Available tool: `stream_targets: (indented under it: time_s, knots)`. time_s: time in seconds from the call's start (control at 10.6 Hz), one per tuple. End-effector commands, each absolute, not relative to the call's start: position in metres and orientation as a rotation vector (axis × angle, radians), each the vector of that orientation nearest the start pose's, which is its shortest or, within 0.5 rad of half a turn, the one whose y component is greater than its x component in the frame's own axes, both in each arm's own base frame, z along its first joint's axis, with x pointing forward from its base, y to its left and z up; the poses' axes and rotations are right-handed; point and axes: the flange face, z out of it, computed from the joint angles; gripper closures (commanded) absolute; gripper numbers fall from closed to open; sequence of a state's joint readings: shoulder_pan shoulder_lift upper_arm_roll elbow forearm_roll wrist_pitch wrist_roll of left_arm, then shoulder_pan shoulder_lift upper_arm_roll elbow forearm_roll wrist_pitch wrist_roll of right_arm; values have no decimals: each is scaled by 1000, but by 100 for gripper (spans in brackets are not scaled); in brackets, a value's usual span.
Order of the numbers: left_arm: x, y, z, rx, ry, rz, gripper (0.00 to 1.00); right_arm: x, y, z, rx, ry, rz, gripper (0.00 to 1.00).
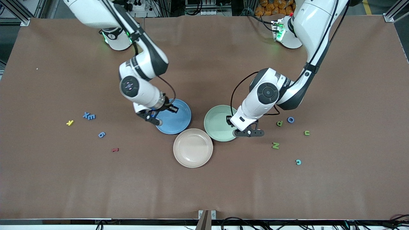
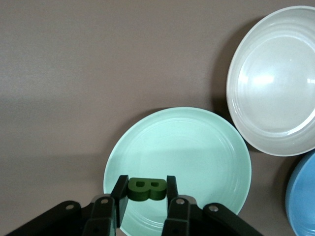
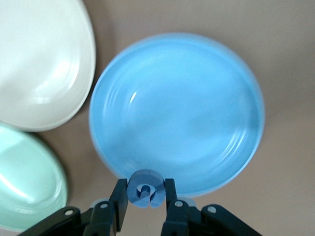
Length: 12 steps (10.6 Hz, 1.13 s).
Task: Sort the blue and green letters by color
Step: 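Open both grippers to drop the letters onto their matching plates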
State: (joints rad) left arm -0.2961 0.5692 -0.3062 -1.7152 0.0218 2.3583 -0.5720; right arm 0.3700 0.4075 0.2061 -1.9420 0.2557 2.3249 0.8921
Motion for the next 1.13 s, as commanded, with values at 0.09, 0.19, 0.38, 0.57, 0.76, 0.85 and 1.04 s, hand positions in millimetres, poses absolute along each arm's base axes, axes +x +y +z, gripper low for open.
stream_targets:
  time_s: [0.09, 0.19, 0.38, 0.57, 0.76, 0.85, 1.04]
  knots:
    - [583, -357, 307, -3273, -111, -31, 0, 520, 354, 264, -2840, 825, 322, 100]
    - [589, -345, 315, -3248, -134, -14, 0, 524, 347, 259, -2851, 803, 317, 100]
    - [596, -327, 330, -3174, -102, -24, 0, 535, 326, 243, -2861, 787, 323, 100]
    - [603, -304, 339, -3111, -85, -39, 0, 538, 320, 238, -2872, 784, 319, 62]
    - [609, -275, 330, -3071, 106, 22, 0, 541, 314, 238, -2870, 799, 325, 0]
    - [614, -263, 319, -3050, 258, 47, 0, 544, 308, 239, -2870, 792, 321, 0]
    - [616, -258, 293, -2997, 345, 71, 0, 561, 268, 239, -2888, 677, 312, 0]
